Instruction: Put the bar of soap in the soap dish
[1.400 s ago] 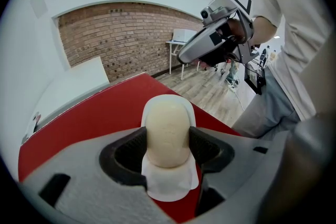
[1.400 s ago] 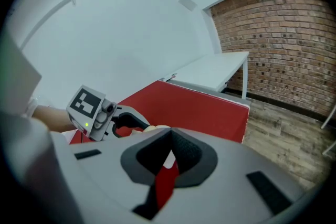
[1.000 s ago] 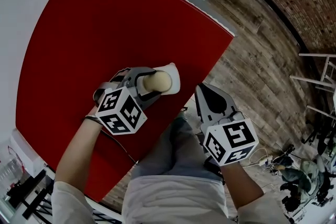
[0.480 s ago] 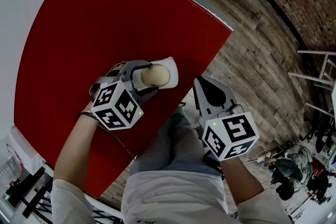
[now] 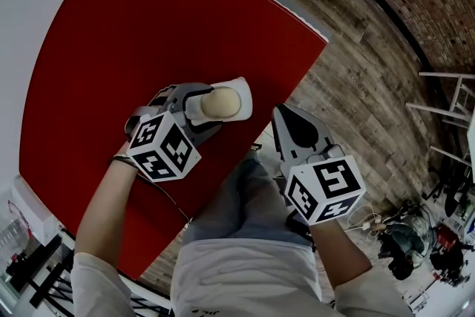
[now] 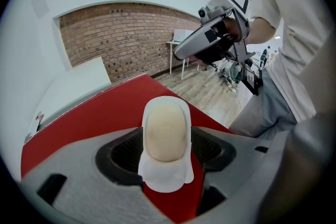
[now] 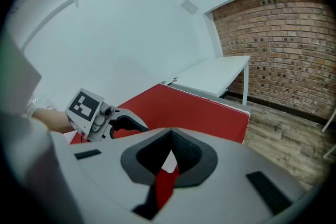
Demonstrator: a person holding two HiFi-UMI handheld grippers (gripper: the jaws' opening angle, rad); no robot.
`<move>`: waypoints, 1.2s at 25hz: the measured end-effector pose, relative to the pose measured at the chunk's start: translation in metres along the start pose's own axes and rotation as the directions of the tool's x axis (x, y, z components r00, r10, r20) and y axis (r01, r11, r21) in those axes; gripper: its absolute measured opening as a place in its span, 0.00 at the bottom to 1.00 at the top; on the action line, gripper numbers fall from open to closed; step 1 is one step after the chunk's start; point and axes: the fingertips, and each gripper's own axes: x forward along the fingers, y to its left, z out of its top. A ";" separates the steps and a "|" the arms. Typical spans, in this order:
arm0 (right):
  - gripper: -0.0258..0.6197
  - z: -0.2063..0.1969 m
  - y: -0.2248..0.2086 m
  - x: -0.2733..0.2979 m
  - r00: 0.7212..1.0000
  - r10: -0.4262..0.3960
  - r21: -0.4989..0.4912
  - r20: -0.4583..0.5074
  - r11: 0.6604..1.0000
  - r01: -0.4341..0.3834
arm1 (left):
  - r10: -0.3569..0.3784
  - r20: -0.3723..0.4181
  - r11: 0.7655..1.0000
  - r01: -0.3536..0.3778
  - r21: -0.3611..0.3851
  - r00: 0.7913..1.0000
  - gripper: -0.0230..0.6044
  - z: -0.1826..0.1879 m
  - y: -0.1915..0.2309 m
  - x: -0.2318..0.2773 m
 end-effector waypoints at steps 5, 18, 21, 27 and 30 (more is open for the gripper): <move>0.05 -0.005 0.007 0.000 1.000 0.000 -0.003 -0.005 1.000 0.000 | 0.020 0.002 1.000 -0.020 -0.011 1.000 0.47 -0.008 0.000 -0.006; 0.05 0.008 0.020 -0.019 1.000 0.014 -0.039 0.009 0.999 -0.014 | 0.147 0.037 0.986 -0.143 -0.085 0.988 0.18 0.010 -0.005 -0.039; 0.05 0.017 0.023 -0.029 1.000 0.013 -0.050 0.015 0.999 -0.012 | 0.188 0.050 0.977 -0.182 -0.111 0.981 0.12 0.017 -0.009 -0.051; 0.05 0.035 0.032 -0.054 0.999 0.016 -0.084 0.033 0.996 -0.014 | 0.263 0.046 0.954 -0.253 -0.158 0.964 0.05 0.032 -0.024 -0.084; 0.05 0.042 0.042 -0.068 0.999 0.034 -0.086 0.038 0.996 -0.030 | 0.292 0.045 0.941 -0.278 -0.193 0.955 0.05 0.041 -0.035 -0.101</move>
